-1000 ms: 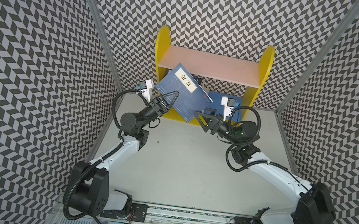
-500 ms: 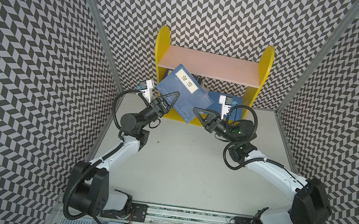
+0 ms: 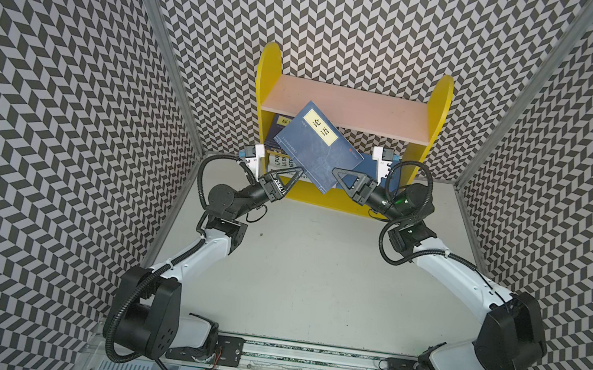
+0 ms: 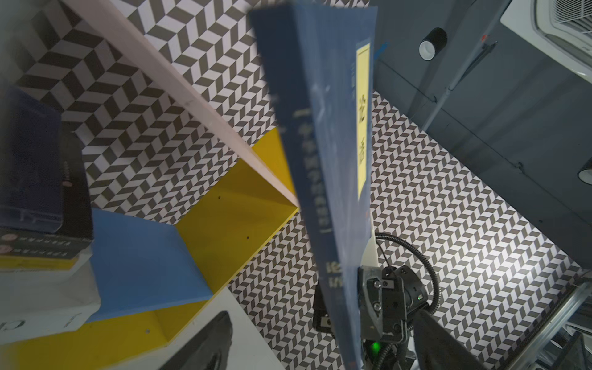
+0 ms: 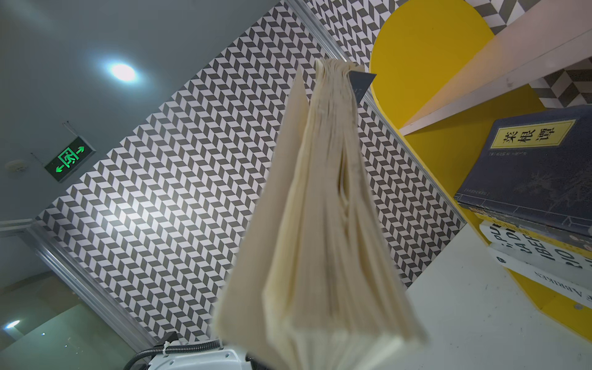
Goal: Stacking books/files
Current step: Place the book at the bookshelf.
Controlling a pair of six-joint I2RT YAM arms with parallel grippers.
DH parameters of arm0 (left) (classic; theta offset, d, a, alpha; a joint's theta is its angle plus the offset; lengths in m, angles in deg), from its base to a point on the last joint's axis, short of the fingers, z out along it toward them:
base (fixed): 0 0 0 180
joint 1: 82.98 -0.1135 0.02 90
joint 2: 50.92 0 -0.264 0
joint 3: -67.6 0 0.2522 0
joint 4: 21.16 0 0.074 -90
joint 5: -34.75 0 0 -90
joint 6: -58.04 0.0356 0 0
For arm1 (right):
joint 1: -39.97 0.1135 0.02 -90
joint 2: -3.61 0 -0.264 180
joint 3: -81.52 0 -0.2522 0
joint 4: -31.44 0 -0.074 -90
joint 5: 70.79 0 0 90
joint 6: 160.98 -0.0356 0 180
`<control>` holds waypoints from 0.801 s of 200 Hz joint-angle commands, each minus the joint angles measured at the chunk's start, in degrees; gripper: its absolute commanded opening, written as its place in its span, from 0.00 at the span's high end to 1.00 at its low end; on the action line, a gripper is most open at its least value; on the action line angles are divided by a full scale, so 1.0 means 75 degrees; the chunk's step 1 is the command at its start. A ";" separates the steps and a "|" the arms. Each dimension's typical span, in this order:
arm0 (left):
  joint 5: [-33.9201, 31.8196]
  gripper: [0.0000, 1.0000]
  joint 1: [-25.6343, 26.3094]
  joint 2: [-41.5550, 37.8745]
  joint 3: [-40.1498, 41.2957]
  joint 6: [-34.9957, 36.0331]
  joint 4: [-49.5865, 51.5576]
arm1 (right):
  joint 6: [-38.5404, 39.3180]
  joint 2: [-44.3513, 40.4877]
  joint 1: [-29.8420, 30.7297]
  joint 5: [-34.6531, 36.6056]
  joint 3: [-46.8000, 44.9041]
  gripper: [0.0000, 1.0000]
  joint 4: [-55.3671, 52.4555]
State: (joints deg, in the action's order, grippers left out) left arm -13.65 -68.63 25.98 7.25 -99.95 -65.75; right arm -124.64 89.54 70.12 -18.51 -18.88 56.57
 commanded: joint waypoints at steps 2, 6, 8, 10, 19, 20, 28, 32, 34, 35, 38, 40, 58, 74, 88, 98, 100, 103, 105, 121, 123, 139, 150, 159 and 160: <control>-0.0029 0.17 0.0091 -0.0092 -0.0149 0.0127 0.0045 | -0.0189 0.0160 0.0013 -0.0542 0.0381 0.92 0.0133; -0.0054 0.17 0.0102 -0.0080 -0.0186 0.0154 0.0076 | -0.0246 0.0194 0.0012 -0.0585 0.0397 0.92 0.0166; -0.0067 0.17 0.0102 -0.0073 -0.0189 0.0155 0.0106 | -0.0273 0.0209 0.0017 -0.0599 0.0400 0.92 0.0192; -0.0087 0.17 0.0102 -0.0071 -0.0211 0.0166 0.0131 | -0.0300 0.0222 0.0015 -0.0621 0.0400 0.92 0.0219; -0.0186 0.18 0.0102 -0.0060 -0.0213 0.0185 0.0218 | -0.0392 0.0281 0.0017 -0.0702 0.0408 0.92 0.0314; -0.0195 0.18 0.0102 -0.0059 -0.0218 0.0178 0.0213 | -0.0397 0.0289 0.0014 -0.0708 0.0414 0.92 0.0312; -0.0265 0.19 0.0103 -0.0047 -0.0214 0.0160 0.0192 | -0.0428 0.0334 0.0015 -0.0753 0.0427 0.92 0.0304; -0.0293 0.21 0.0103 -0.0038 -0.0203 0.0142 0.0179 | -0.0434 0.0348 0.0013 -0.0752 0.0439 0.92 0.0289; -0.0305 0.22 0.0097 -0.0042 -0.0205 0.0131 0.0167 | -0.0437 0.0356 0.0011 -0.0750 0.0442 0.92 0.0278; -0.0307 0.22 0.0100 -0.0033 -0.0208 0.0127 0.0153 | -0.0437 0.0362 0.0011 -0.0755 0.0443 0.92 0.0277; -0.0312 0.24 0.0098 -0.0024 -0.0201 0.0108 0.0126 | -0.0432 0.0365 0.0020 -0.0751 0.0424 0.92 0.0265; -0.0310 0.25 0.0101 -0.0006 -0.0214 0.0093 0.0098 | -0.0436 0.0372 0.0013 -0.0743 0.0430 0.92 0.0255; -0.0280 0.39 0.0114 0.0084 -0.0184 -0.0142 -0.0147 | -0.0451 0.0387 0.0012 -0.0662 0.0408 0.92 0.0240; -0.0360 0.55 0.0124 0.0152 -0.0094 -0.0350 -0.0323 | -0.0479 0.0420 0.0020 -0.0558 0.0398 0.92 0.0211; -0.0458 0.67 0.0143 0.0157 -0.0003 -0.0375 -0.0319 | -0.0506 0.0431 0.0016 -0.0442 0.0347 0.92 0.0206; -0.0539 0.75 0.0161 0.0160 0.0036 -0.0361 -0.0257 | -0.0536 0.0450 0.0020 -0.0356 0.0325 0.91 0.0193; -0.0557 0.77 0.0161 0.0163 0.0039 -0.0349 -0.0235 | -0.0533 0.0455 0.0010 -0.0346 0.0317 0.91 0.0184; -0.0574 0.80 0.0170 0.0163 0.0047 -0.0339 -0.0182 | -0.0538 0.0472 0.0014 -0.0340 0.0318 0.91 0.0163; -0.0586 0.81 0.0172 0.0164 0.0047 -0.0338 -0.0146 | -0.0542 0.0472 0.0006 -0.0342 0.0318 0.91 0.0150; -0.0732 0.87 0.0179 0.0153 0.0104 -0.0322 0.0082 | -0.0611 0.0550 0.0016 -0.0243 0.0309 0.90 0.0117; -0.0757 0.88 0.0183 0.0152 0.0114 -0.0328 0.0093 | -0.0622 0.0562 0.0012 -0.0236 0.0299 0.90 0.0107; -0.0971 0.94 0.0217 0.0101 0.0301 -0.0412 0.0185 | -0.0711 0.0678 0.0012 -0.0224 0.0280 0.87 0.0102; -0.1149 0.99 0.0231 0.0043 0.0440 -0.0459 0.0332 | -0.0814 0.0747 0.0013 -0.0190 0.0213 0.84 0.0128; -0.1285 1.00 0.0254 -0.0002 0.0559 -0.0463 0.0431 | -0.0910 0.0782 0.0011 -0.0126 0.0106 0.79 0.0185; -0.1295 1.00 0.0260 -0.0018 0.0573 -0.0463 0.0437 | -0.0914 0.0786 0.0011 -0.0109 0.0093 0.79 0.0189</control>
State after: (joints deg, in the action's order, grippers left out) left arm -20.18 -67.30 26.96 9.28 -102.86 -64.70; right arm -129.30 94.70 70.06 -20.93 -17.81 53.86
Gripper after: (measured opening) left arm 0.098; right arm 0.168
